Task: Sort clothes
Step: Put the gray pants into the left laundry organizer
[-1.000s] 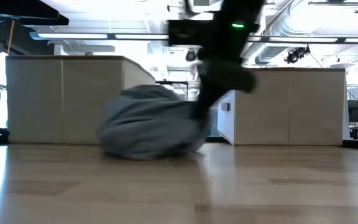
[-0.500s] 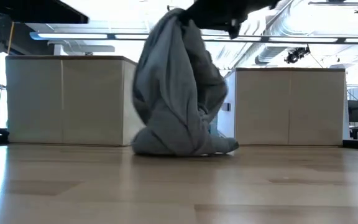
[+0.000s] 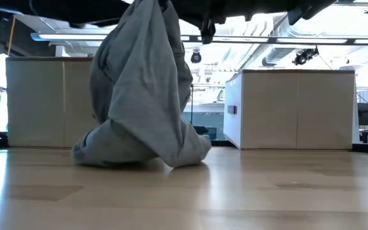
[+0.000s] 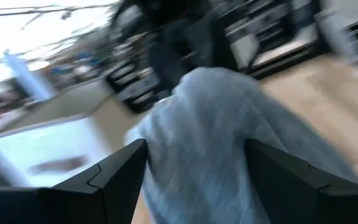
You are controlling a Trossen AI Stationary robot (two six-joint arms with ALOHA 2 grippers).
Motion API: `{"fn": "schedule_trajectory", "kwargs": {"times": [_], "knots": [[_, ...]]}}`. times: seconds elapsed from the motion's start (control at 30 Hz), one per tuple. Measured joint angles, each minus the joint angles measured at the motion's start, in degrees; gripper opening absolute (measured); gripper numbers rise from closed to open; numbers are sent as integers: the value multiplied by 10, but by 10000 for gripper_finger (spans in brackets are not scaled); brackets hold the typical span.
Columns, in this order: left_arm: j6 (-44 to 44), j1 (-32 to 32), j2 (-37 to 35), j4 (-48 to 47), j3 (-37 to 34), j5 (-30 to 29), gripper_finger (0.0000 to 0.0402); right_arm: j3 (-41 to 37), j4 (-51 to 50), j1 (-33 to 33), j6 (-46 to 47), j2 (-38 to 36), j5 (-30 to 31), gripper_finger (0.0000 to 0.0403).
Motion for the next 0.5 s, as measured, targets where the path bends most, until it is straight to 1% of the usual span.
{"fn": "schedule_trajectory", "kwargs": {"times": [0.07, 0.1, 0.23, 0.37, 0.43, 0.5], "knots": [[-17, 25, 15, 17, 0, 73, 266, 0, 12, -1, 0, 7, -19, 3], [-27, 35, 23, 25, 0, 92, 266, 0, 17, -1, 0, 11, -24, 3], [-53, 66, 54, 58, 0, 134, 266, 12, 16, -1, -1, 27, -45, 3], [-68, 85, 79, 62, 7, 211, 265, 27, 12, -1, -18, 41, -51, 3], [-90, 91, 89, 63, 13, 243, 255, 30, 12, 0, -25, 43, -54, 3], [-103, 93, 93, 62, 13, 253, 234, 30, 17, 0, -36, 43, -54, 9]]}}
